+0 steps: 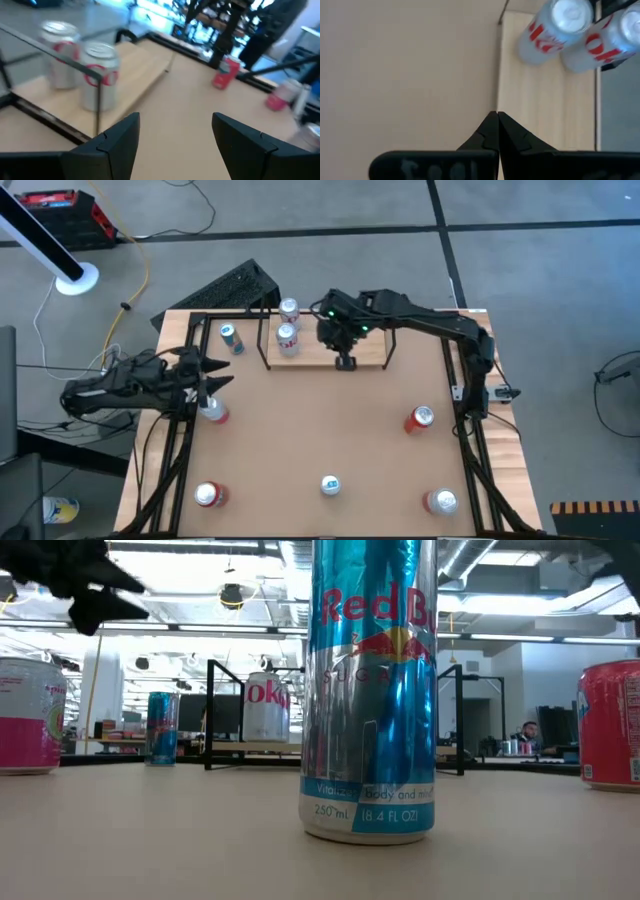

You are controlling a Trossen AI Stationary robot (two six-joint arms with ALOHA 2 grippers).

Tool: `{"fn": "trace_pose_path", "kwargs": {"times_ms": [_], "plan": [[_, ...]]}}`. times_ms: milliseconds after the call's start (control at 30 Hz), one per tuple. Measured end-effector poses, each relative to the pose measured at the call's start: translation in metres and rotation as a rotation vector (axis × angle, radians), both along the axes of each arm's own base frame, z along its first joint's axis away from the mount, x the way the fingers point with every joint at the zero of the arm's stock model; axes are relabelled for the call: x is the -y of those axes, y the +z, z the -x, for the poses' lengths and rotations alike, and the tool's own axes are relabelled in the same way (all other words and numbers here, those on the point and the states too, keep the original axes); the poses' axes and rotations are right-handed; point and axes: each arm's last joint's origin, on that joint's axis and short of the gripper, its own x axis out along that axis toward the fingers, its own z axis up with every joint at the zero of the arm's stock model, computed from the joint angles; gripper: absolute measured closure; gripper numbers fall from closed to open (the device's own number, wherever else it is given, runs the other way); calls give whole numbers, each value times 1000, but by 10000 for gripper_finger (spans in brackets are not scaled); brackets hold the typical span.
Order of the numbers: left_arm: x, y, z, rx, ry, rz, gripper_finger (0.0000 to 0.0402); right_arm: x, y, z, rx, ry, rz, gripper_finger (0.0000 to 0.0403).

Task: Place canned beverage on shelf
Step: Put the top pink-white soda can on the shelf

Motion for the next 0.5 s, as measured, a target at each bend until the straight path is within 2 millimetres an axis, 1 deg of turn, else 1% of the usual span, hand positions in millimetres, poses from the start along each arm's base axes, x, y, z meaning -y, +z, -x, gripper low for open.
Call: {"fn": "trace_pose_path", "kwargs": {"times_ms": [67,133,200,267,333,400,500], "plan": [[1,9,-8,-32,-44,16,168,-9,1,9,-12,16,-4,382],[2,19,-18,-100,-83,23,168,-14,-3,20,-21,16,-10,382],[2,29,-27,-241,-113,27,168,-20,-8,27,10,8,-14,382],[2,42,-31,-387,-113,41,168,-25,-15,36,42,1,-17,381],[2,54,-34,-517,-91,75,168,-31,-17,43,124,5,-5,380],[2,59,-35,-638,-78,113,168,-35,-23,49,203,16,10,379],[4,58,-32,-795,-50,182,168,-41,-34,55,341,31,36,378]]}}
